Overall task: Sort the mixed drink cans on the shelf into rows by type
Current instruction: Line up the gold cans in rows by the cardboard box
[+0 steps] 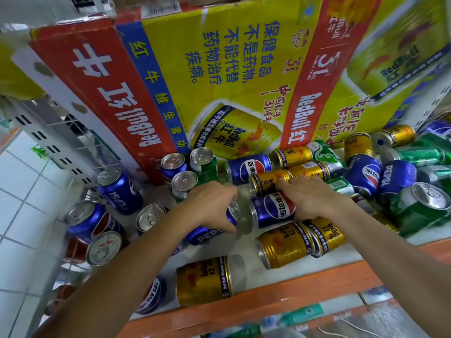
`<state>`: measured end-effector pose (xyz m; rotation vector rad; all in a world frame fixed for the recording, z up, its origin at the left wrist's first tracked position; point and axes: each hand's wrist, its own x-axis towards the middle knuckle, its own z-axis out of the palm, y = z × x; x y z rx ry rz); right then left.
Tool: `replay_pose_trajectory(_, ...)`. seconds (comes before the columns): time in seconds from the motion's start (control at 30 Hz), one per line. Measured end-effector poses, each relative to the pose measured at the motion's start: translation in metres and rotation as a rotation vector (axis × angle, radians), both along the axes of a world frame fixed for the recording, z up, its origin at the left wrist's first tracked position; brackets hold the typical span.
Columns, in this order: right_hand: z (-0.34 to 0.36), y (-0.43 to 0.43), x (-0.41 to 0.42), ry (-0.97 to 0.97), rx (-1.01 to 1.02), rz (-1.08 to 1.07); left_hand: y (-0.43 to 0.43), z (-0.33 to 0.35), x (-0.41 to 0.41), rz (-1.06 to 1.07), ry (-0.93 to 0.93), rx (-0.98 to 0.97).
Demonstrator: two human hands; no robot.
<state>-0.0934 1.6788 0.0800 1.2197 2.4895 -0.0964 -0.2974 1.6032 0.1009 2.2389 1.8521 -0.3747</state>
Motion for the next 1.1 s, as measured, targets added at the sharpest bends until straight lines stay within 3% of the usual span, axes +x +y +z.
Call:
replay_pose_trajectory(0.1, 0.006, 0.005, -0.001, 0.026, -0.026, 0.027, -0.009, 0.018, -0.014, 0.074, -0.059, 0.015)
replay_pose_trajectory(0.23, 0.023, 0.009, -0.001, 0.224, -0.128, -0.013, -0.026, 0.031, -0.028, 0.112, -0.063, 0.051)
replay_pose_trajectory(0.47, 0.029, -0.002, -0.033, 0.450, -0.029, 0.093, -0.037, 0.020, -0.028, 0.080, -0.031, 0.166)
replay_pose_trajectory(0.63, 0.023, -0.011, -0.044, 0.504, -0.046, 0.143, -0.045, 0.014, -0.026, 0.048, -0.024, 0.291)
replay_pose_trajectory(0.77, 0.018, -0.016, -0.046, 0.519, -0.058, 0.212, -0.066, 0.026, -0.018, 0.070, -0.260, 0.453)
replay_pose_trajectory(0.87, 0.017, -0.013, -0.041, 0.530, -0.092, 0.203, -0.081, 0.030, -0.016, 0.061, -0.281, 0.345)
replay_pose_trajectory(1.1, 0.018, 0.022, -0.014, 0.408, -0.196, 0.134, -0.098, 0.002, -0.022, 0.110, -0.125, -0.185)
